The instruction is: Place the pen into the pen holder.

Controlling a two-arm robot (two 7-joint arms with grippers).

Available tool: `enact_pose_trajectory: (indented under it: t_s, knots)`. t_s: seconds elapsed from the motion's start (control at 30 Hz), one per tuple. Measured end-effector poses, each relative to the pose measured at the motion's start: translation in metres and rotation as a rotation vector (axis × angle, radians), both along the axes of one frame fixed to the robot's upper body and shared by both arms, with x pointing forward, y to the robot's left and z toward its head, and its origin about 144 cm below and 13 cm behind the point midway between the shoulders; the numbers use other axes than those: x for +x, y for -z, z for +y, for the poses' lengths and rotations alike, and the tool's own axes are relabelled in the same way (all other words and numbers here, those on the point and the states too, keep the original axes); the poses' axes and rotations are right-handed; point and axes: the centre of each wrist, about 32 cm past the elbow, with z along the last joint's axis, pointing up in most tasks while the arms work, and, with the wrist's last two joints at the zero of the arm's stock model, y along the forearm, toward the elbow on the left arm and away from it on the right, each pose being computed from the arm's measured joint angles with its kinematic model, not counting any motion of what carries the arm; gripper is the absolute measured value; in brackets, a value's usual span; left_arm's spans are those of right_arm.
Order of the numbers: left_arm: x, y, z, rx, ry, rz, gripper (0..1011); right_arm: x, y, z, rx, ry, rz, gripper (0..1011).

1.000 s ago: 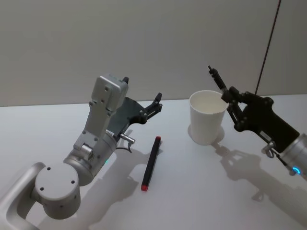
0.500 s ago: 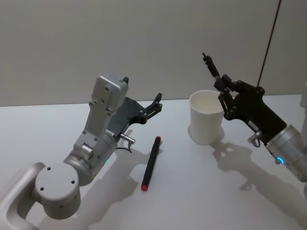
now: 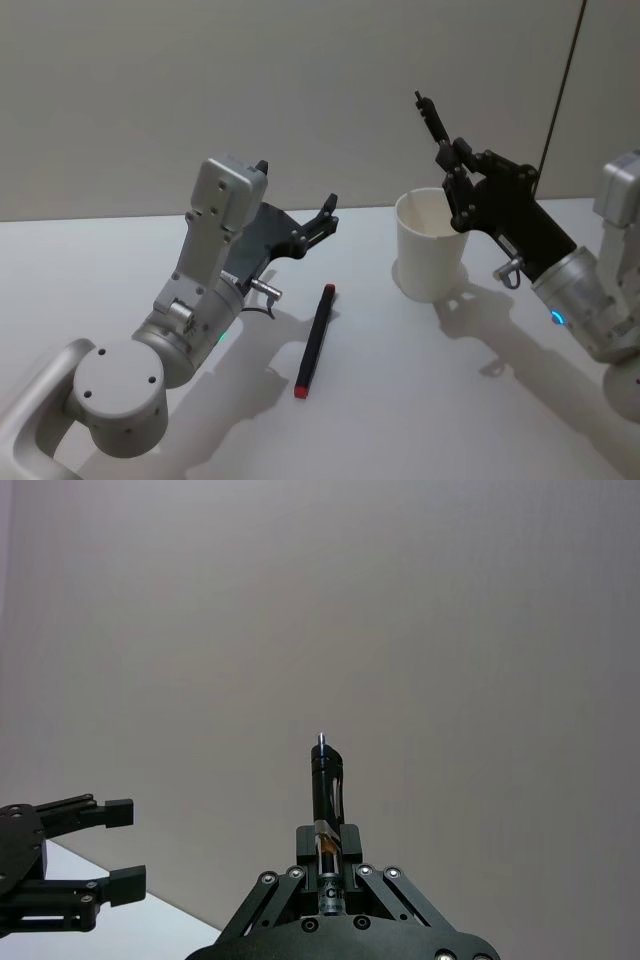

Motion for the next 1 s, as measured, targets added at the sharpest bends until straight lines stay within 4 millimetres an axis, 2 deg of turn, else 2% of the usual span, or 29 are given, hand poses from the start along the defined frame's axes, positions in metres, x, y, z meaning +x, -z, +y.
enact_pose_trajectory:
  t_s: [1.0]
  knots:
    - [0.000,0.000,0.000,0.000,0.000,0.000,1001,0.026,0.005,0.027,-0.045,0.094,-0.093,118]
